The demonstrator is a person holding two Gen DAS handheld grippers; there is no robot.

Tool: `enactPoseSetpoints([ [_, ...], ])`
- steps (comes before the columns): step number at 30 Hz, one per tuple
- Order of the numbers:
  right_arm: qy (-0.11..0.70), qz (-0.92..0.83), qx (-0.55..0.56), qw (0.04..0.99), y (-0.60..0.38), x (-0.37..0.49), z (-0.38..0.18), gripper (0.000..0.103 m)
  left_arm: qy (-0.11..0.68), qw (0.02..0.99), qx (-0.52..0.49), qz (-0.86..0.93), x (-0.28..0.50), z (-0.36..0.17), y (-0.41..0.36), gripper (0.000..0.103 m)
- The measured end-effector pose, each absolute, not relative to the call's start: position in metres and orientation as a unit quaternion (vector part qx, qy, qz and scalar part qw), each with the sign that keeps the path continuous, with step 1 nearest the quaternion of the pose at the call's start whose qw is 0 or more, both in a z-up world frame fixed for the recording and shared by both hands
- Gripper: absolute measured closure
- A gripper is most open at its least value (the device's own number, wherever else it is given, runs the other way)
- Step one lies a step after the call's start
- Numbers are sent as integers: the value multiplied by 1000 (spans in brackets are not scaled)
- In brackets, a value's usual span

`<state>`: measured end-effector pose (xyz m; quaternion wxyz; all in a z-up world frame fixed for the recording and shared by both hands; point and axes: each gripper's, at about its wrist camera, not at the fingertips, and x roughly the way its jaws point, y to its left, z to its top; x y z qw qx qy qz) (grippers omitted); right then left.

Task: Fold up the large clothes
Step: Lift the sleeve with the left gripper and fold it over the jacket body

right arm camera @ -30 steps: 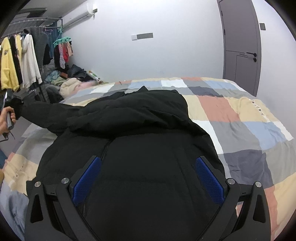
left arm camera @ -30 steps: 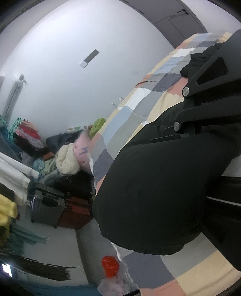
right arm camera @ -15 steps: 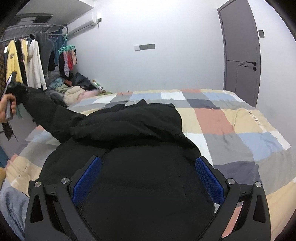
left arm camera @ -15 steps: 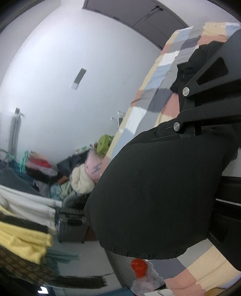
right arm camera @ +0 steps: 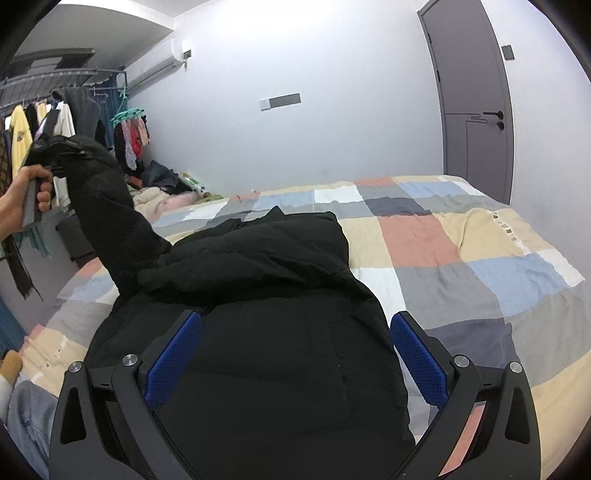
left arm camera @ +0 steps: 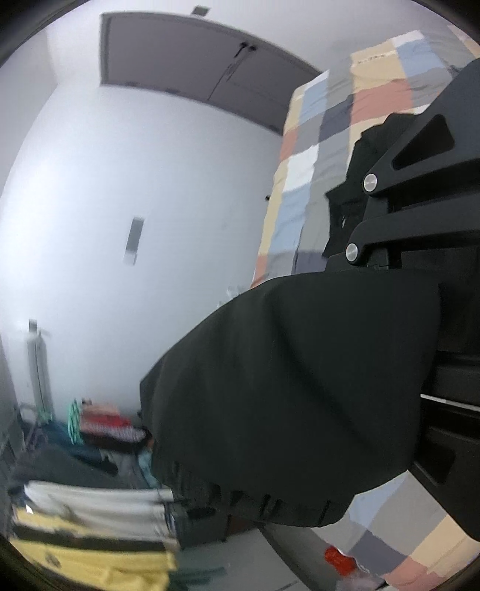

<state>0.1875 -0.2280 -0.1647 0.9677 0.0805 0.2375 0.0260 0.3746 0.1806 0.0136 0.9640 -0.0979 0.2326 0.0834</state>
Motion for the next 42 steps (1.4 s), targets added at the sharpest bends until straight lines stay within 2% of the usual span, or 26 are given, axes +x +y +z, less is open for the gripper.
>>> enactPoseSetpoints([
  [7,232,31,78,969,-233,183,-166,0,250,964,-71,50,405,-16,84,94],
  [19,242,41,89,965,-245,194,-175,0,294,955,-38,-7,447,-112,-51,94],
  [31,266,47,121,955,-262,210,-196,0,363,930,-33,-44,480,-219,-114,94],
  [37,280,46,125,951,-265,217,-205,0,369,928,-25,-48,487,-232,-124,94],
  [42,281,45,124,951,-263,213,-204,0,380,924,7,-52,480,-223,-113,90],
])
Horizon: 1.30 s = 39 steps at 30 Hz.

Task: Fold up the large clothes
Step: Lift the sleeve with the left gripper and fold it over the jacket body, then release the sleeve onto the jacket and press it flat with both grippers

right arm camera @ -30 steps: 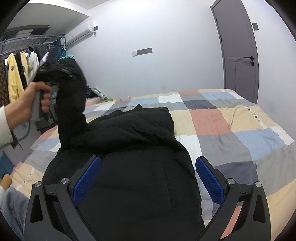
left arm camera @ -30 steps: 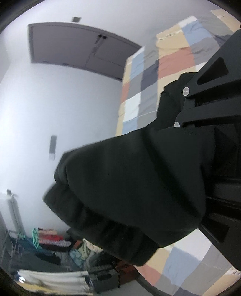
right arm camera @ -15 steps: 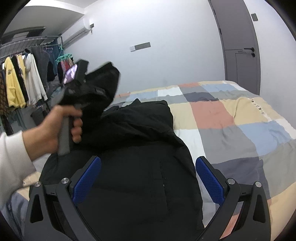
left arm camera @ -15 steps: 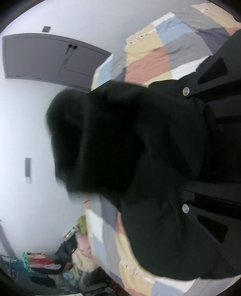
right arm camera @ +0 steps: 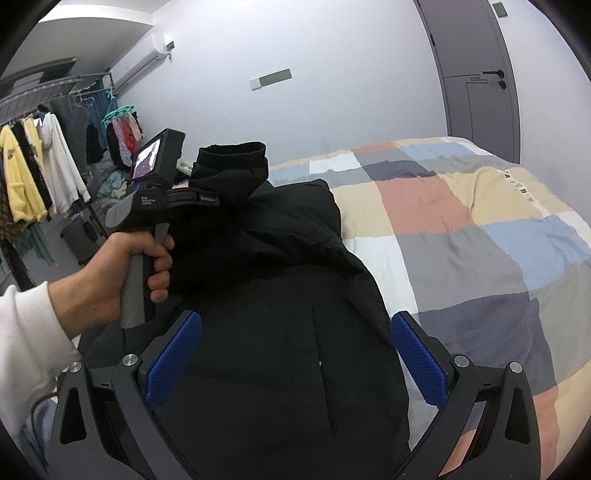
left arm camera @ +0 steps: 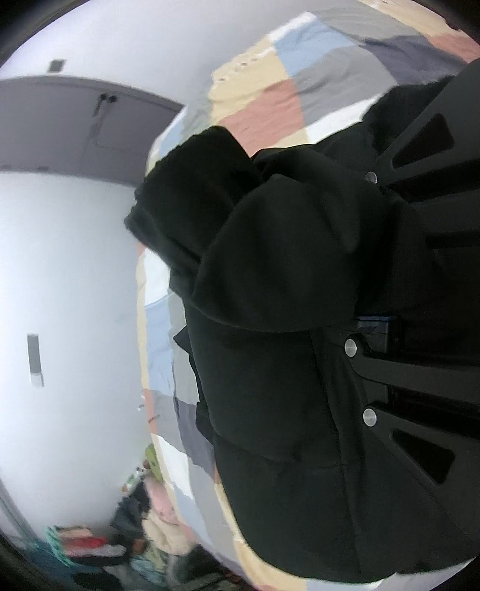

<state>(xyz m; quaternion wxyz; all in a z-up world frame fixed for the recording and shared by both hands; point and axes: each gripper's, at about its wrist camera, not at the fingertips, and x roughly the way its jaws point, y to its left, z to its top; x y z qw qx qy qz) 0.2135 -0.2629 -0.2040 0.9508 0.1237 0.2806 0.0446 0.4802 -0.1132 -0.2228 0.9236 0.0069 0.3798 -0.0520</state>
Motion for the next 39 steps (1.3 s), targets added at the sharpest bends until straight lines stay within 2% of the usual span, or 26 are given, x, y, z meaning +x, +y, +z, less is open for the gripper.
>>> enactPoseSetpoints([
  [4,278,46,120,952,-266,208,-201,0,400,913,0,-77,470,-216,-108,67],
  [5,276,42,117,953,-265,204,-199,0,397,914,5,-80,468,-213,-109,53],
  [6,274,40,117,954,-265,202,-197,0,390,917,14,-83,463,-210,-111,45],
  [8,264,38,126,956,-267,196,-192,0,369,925,18,-90,449,-201,-111,21],
  [10,256,35,132,957,-269,193,-189,0,360,927,-1,-107,440,-193,-106,14],
  [16,237,41,136,961,-264,203,-171,0,338,934,-36,-108,416,-165,-67,13],
  [18,231,49,122,964,-256,218,-161,0,330,939,-38,-94,411,-156,-47,8],
  [19,229,51,117,965,-252,223,-157,0,322,943,-37,-81,409,-151,-34,0],
  [25,200,68,87,974,-219,287,-137,1,303,952,-43,-26,406,-140,39,0],
  [27,201,74,81,973,-207,311,-137,5,309,950,-48,-9,411,-145,60,0],
  [32,225,93,70,967,-182,377,-153,30,325,944,-63,14,435,-173,96,0],
  [35,247,84,49,964,-172,419,-173,39,346,935,-68,21,457,-201,109,0],
  [39,281,68,28,957,-170,461,-199,40,354,932,-71,21,477,-231,116,0],
])
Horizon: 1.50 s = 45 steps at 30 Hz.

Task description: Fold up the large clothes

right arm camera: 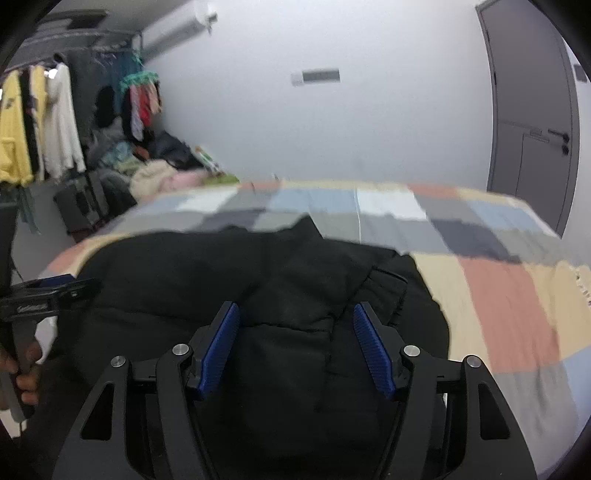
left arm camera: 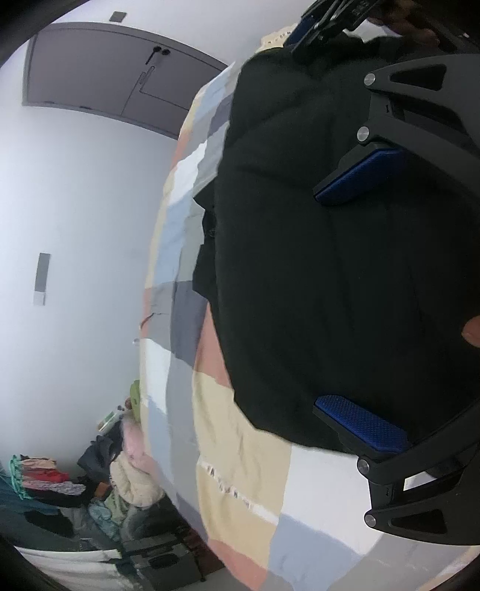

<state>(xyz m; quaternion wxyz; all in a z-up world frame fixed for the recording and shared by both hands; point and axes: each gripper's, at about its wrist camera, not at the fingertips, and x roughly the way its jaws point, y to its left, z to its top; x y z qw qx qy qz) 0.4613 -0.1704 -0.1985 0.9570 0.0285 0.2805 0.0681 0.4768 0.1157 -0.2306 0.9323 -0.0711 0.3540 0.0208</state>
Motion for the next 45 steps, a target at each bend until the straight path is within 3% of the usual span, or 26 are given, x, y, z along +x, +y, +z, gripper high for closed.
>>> enactPoseSetpoints([
  [12,300,79,22,950,-178,493,-250,34,345,937,-51,11,510,-265,105,0],
  [25,306,83,32,948,-182,503,-266,31,351,934,-53,28,523,-281,100,0],
  [33,300,102,53,947,-186,478,-225,29,367,925,-92,41,504,-249,111,0],
  [45,232,106,41,966,-171,391,-114,27,332,939,-87,38,410,-144,111,0],
])
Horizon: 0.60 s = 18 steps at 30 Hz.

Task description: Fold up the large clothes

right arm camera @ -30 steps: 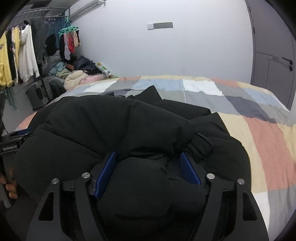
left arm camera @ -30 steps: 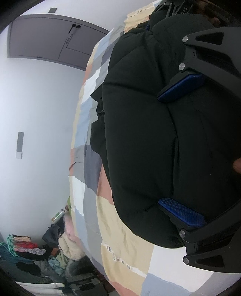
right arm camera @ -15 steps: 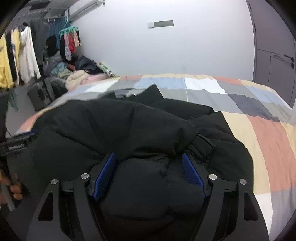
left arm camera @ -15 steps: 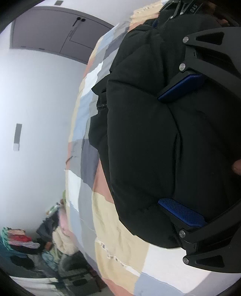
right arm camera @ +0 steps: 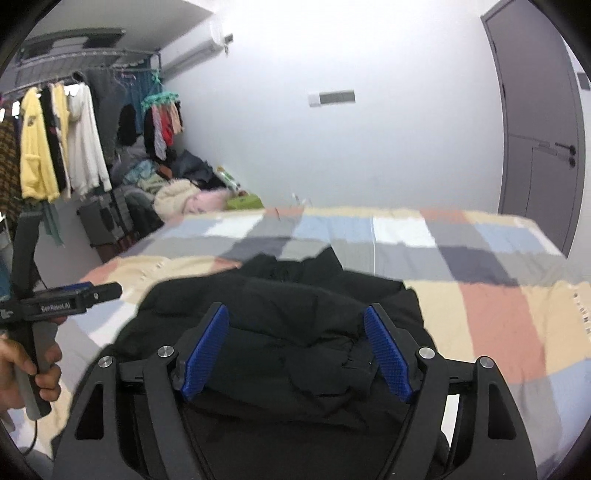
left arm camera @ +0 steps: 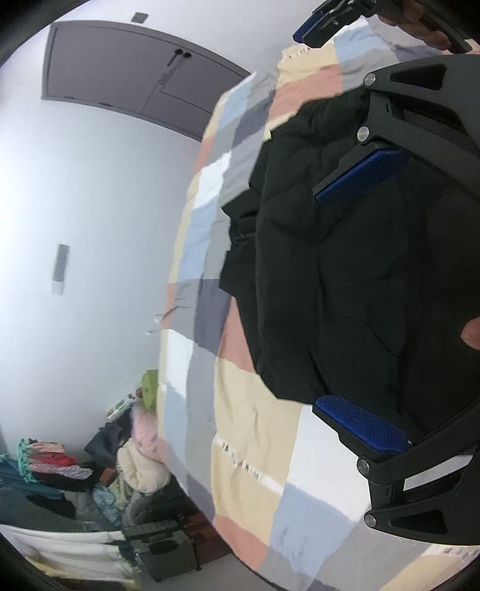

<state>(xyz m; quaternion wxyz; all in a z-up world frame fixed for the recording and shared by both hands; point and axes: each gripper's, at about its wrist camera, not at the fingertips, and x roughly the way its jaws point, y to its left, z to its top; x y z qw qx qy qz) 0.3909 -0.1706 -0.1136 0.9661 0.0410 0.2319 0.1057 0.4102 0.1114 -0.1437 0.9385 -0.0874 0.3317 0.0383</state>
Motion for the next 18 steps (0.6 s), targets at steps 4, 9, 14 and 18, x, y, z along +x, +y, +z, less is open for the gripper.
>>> enactPoseSetpoints([
  [4,210,107,31,971,-162,357,-83,25,316,944,-88,33,371,-115,109,0],
  [9,190,114,20,975,-152,315,-52,24,308,947,-83,29,325,-86,103,0],
  [14,170,116,18,978,-144,276,-25,24,290,953,-81,23,276,-55,98,0],
  [18,150,115,14,982,-140,241,-2,22,276,957,-91,19,238,-32,102,0],
])
